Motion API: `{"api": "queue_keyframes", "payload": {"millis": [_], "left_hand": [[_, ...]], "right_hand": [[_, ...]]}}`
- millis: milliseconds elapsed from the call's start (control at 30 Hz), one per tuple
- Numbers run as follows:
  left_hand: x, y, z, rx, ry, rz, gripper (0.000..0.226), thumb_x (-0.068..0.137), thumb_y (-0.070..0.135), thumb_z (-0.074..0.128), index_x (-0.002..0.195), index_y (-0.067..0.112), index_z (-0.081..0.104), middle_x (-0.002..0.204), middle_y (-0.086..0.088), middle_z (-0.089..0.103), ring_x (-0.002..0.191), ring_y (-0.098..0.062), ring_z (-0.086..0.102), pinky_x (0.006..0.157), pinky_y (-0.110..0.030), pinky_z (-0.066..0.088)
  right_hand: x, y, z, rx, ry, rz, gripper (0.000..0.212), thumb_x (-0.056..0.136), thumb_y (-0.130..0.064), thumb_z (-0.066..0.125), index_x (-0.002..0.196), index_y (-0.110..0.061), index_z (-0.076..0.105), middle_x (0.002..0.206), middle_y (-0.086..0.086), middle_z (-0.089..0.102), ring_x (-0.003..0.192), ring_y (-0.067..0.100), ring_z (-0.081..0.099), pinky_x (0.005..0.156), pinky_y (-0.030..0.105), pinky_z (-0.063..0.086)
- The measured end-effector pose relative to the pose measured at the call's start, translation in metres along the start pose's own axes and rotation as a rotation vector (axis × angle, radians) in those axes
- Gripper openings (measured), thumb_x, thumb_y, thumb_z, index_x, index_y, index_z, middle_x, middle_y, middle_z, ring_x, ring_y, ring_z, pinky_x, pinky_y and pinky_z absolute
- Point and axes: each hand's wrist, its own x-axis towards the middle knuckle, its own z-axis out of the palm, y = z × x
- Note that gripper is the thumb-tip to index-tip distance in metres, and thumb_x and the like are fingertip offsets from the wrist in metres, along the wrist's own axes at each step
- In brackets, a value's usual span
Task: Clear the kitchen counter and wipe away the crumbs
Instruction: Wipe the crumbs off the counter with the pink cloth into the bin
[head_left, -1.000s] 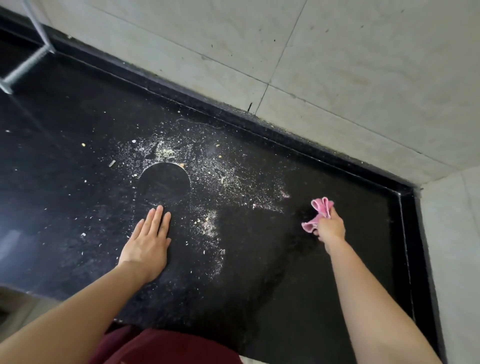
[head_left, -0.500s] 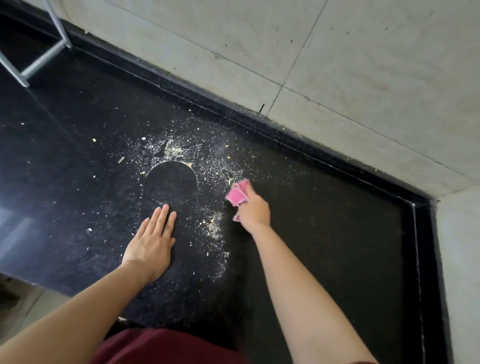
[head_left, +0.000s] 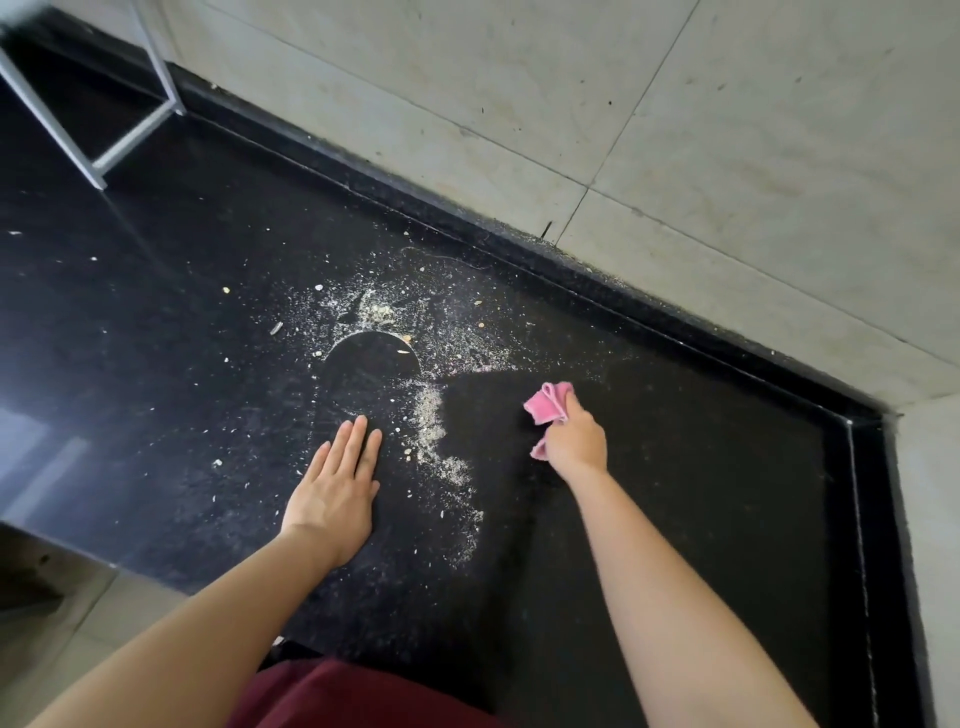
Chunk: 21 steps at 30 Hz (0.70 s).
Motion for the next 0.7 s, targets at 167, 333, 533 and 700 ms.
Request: {"api": "queue_keyframes", "payload": {"millis": [167, 333, 533, 700], "left_hand": [[-0.003, 0.001, -0.001, -0.004, 0.025, -0.007, 0.057, 0.101, 0.029, 0.013, 0.146, 0.012, -0.017, 0.156, -0.008, -0.021, 0.144, -0.023, -0.018, 0.117, -0.036, -0.008], [-0.005, -0.006, -0.009, -0.059, 0.111, -0.009, 0.058, 0.100, 0.030, 0.022, 0.150, 0.008, 0.003, 0.158, -0.006, 0.008, 0.146, -0.020, 0.004, 0.117, -0.038, -0.006], [0.031, -0.022, -0.039, -0.159, 0.190, -0.097, 0.056, 0.100, 0.026, 0.019, 0.149, 0.005, 0.003, 0.158, -0.008, 0.006, 0.146, -0.021, 0.002, 0.118, -0.036, -0.004], [0.077, -0.017, -0.053, -0.101, 0.144, -0.050, 0.055, 0.101, 0.028, 0.012, 0.150, 0.007, -0.002, 0.159, -0.005, -0.005, 0.146, -0.020, -0.008, 0.117, -0.037, -0.008]], "right_hand": [[-0.037, -0.034, 0.071, -0.232, -0.008, -0.237, 0.066, 0.089, -0.004, 0.047, 0.144, -0.033, 0.024, 0.114, 0.012, 0.054, 0.088, 0.029, 0.058, 0.070, 0.032, 0.041], [-0.041, -0.060, 0.078, 0.114, -0.445, -0.322, 0.065, 0.091, 0.001, 0.036, 0.141, -0.041, 0.038, 0.122, 0.009, 0.057, 0.055, 0.005, 0.067, 0.052, 0.018, 0.052], [0.011, -0.028, 0.009, 0.236, -0.142, -0.257, 0.055, 0.092, -0.004, 0.043, 0.138, -0.033, 0.045, 0.123, 0.000, 0.061, 0.059, -0.005, 0.064, 0.059, 0.016, 0.052], [0.062, 0.015, -0.069, 0.195, 0.142, 0.026, 0.058, 0.092, -0.005, 0.044, 0.143, -0.032, 0.039, 0.110, 0.002, 0.061, 0.054, 0.002, 0.059, 0.056, 0.012, 0.042]]}}
